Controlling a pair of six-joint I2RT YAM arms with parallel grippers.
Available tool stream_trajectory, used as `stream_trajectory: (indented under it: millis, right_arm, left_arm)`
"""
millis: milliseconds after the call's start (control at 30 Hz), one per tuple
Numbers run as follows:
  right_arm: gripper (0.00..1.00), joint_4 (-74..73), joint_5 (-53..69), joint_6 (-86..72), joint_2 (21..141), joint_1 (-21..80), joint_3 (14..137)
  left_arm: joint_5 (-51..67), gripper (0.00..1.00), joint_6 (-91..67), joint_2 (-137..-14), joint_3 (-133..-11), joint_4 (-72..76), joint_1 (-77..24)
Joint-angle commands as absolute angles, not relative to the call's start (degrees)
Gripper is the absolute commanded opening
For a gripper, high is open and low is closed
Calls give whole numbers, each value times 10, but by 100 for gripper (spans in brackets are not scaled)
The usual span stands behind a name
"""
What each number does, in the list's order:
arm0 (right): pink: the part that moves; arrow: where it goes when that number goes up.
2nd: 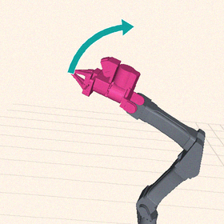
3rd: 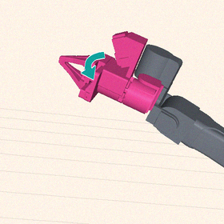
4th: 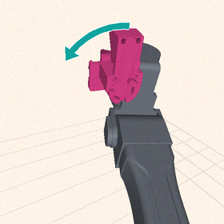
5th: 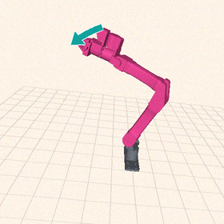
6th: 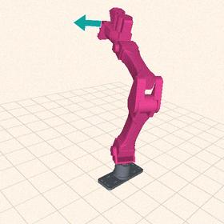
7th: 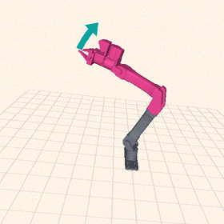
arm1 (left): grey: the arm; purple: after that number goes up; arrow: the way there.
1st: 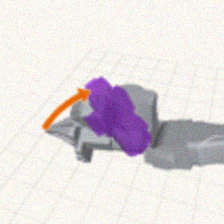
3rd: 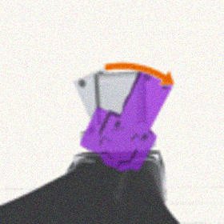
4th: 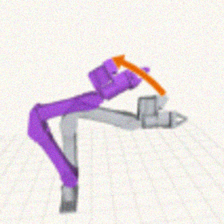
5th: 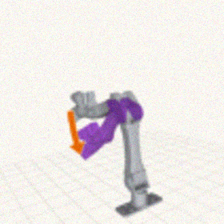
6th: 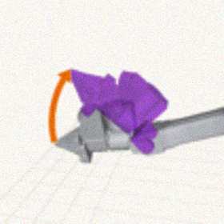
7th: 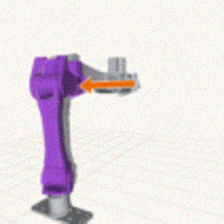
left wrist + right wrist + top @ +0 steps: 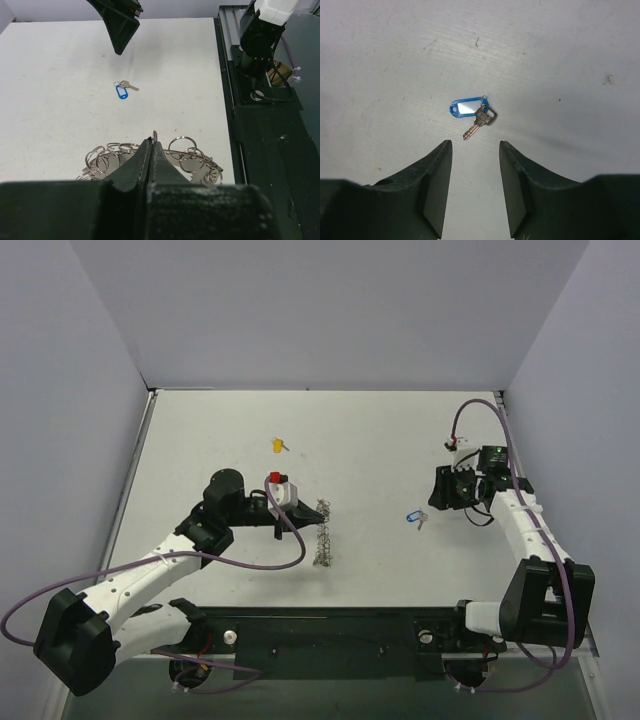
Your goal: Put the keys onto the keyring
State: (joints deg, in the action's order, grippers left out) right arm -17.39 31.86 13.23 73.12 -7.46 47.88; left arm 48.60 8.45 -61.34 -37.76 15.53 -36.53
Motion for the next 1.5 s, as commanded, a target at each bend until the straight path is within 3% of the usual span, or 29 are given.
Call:
stream_trajectory:
  millis: [0, 400, 1467]
  right_arm:
    - [38, -164, 262, 147, 772, -35, 495]
    - [35, -250, 102, 162, 895, 72, 598]
    - [23, -295, 67, 134, 1010, 100, 657]
  left_arm:
    - [490, 0, 95, -594, -410, 177, -357]
    - [490, 0, 104, -592, -411, 167, -344]
    - [490, 0, 113, -594, -413, 157, -344]
